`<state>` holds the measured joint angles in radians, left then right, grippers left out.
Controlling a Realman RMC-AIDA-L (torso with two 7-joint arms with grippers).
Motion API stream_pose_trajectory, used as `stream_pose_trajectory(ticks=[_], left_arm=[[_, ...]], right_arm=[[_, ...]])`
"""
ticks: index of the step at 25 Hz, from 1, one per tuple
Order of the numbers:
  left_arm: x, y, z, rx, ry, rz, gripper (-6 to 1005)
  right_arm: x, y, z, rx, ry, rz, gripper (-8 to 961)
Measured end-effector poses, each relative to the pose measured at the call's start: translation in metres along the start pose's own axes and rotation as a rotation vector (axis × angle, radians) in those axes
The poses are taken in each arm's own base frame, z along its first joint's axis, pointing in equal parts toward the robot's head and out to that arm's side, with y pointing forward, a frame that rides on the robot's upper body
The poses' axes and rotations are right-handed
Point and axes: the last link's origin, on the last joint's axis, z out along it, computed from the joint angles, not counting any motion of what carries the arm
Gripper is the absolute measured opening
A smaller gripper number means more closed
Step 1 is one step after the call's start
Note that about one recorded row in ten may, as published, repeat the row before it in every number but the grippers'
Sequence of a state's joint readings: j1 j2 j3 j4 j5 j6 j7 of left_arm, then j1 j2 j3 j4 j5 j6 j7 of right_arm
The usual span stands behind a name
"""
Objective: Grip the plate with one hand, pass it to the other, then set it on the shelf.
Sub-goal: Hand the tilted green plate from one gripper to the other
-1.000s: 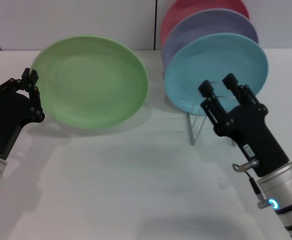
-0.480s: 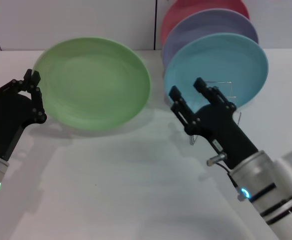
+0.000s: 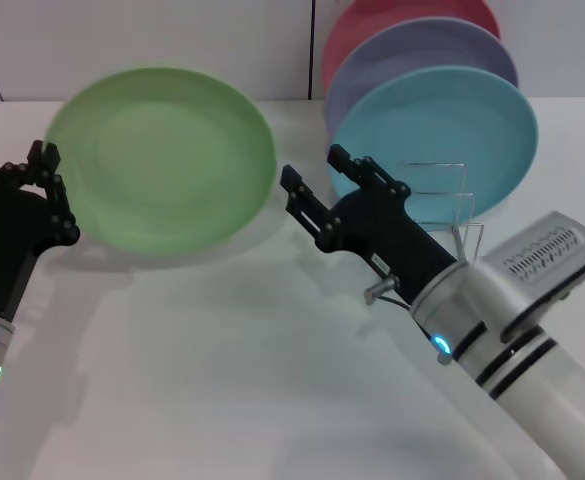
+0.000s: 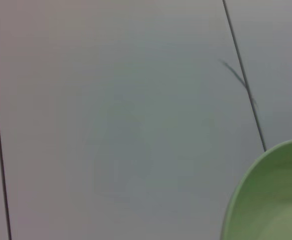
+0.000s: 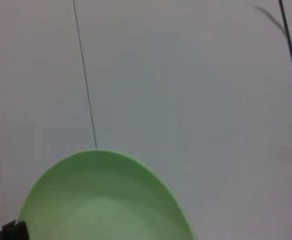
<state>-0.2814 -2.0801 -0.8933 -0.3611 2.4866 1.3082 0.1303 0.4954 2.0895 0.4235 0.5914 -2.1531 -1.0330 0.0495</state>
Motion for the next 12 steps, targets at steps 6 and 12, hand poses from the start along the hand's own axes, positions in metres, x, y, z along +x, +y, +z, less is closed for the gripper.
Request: stream_pose_trajectory(ticks=[6,12], left_arm=[[-0.001,0.0,-0.003,0.057,-0.016,0.002,33],[-0.002,-0.002,-0.004,0.102,-0.026,0.0,33]], right_arm=[[-0.003,-0.008,0.01,0.018,0.021,-0.013,634],[-0.004,-0.009,0.018,0.002,0.037,-0.033,634]])
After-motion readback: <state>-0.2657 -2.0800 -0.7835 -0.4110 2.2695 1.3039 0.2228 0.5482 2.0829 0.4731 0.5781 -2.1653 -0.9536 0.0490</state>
